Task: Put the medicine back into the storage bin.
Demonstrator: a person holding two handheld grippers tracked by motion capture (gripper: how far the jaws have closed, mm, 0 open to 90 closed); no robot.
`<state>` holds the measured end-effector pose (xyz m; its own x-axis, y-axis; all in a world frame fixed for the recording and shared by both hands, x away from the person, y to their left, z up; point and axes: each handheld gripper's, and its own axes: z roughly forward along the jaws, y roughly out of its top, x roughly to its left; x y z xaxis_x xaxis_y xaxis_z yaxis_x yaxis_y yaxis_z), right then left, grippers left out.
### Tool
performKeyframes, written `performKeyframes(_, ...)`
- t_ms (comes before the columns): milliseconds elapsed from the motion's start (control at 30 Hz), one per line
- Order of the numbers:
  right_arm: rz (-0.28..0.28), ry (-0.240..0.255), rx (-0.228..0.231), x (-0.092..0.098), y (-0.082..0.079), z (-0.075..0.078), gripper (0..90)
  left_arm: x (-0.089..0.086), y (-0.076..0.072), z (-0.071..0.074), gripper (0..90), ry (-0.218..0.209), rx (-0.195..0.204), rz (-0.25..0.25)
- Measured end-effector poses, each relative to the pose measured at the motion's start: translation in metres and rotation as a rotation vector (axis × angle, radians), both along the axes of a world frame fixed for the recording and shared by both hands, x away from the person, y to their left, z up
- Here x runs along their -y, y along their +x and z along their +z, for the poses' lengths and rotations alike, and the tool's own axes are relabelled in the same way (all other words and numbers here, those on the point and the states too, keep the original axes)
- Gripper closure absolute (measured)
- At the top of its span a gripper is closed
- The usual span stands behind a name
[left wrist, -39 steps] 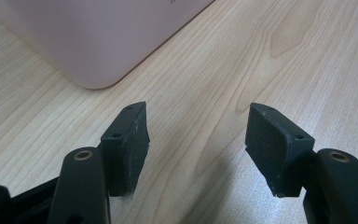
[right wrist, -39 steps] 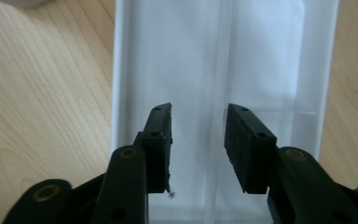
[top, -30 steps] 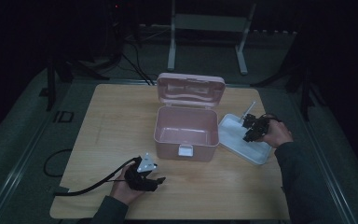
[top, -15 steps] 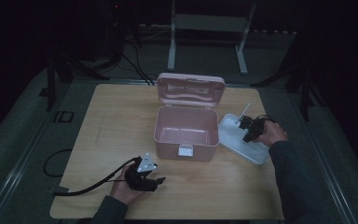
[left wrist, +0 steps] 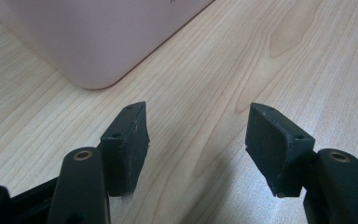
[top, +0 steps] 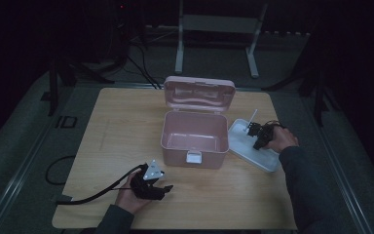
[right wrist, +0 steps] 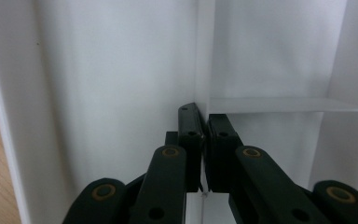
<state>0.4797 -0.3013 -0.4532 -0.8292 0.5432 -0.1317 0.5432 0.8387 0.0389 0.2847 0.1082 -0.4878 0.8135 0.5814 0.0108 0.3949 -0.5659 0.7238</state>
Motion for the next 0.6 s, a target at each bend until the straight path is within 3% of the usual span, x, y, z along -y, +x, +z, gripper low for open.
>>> performKeyframes(433,0.018,-0.010,-0.033,-0.0012,0.0000,0.0005,87.4,0.0001,0.0000,-0.0002,38.7,0.001,-0.001,0.000)
performKeyframes(600,0.022,0.007,-0.037,0.0013,-0.0018,0.0014,88.5,-0.0002,-0.0001,0.0000,38.7,0.001,0.000,0.001)
